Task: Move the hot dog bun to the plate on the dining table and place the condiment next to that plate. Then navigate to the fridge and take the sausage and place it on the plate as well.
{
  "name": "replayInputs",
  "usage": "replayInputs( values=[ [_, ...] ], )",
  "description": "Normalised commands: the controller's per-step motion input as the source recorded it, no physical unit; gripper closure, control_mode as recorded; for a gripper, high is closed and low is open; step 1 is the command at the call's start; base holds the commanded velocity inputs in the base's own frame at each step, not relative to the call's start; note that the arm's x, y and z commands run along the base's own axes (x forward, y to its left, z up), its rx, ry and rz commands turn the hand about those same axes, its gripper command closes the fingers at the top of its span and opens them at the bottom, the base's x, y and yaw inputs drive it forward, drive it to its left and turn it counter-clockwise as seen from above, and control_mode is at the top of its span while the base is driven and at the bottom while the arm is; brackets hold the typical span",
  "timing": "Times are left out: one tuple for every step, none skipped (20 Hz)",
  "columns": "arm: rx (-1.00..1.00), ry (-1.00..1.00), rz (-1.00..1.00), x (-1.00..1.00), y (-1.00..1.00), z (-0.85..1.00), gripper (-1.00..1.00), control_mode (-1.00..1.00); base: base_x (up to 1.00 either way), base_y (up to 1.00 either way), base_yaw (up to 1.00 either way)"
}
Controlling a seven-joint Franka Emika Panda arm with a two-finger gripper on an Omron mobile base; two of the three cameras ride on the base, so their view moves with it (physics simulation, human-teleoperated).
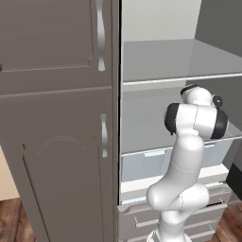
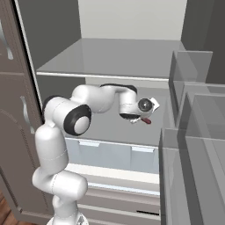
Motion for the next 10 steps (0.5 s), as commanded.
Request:
replayInputs(
  values=[
    [-0.01, 0.18, 0.00, 0.06, -0.04, -0.26, -1.00, -1.00, 0.00, 0.00, 0.00],
    [0.00, 0.20, 0.00, 0.04, -0.04, -0.28, -1.00, -1.00, 0.00, 0.00, 0.00],
    [0.00, 0.22, 0.00, 0.00, -0.05, -0.31, -1.00, -1.00, 0.00, 0.00, 0.00],
    [0.00, 0.23, -0.02, 0.00, -0.05, -0.31, -1.00, -1.00, 0.00, 0.00, 0.00],
    [0.00, 0.25, -0.06, 0.00, -0.04, -0.34, -1.00, -1.00, 0.00, 0.00, 0.00],
    [0.00, 0.26, -0.07, 0.00, -0.04, -0.36, -1.00, -1.00, 0.00, 0.00, 0.00],
    [0.00, 0.25, -0.07, 0.00, -0.03, -0.36, -1.00, -1.00, 0.00, 0.00, 0.00],
    [0.00, 0.28, -0.08, 0.00, -0.06, -0.37, -1.00, -1.00, 0.00, 0.00, 0.00],
    [0.00, 0.28, -0.08, 0.00, -0.04, -0.41, -1.00, -1.00, 0.00, 0.00, 0.00],
    [0.00, 0.27, -0.08, 0.00, -0.02, -0.43, -1.00, -1.00, 0.00, 0.00, 0.00]
  ],
)
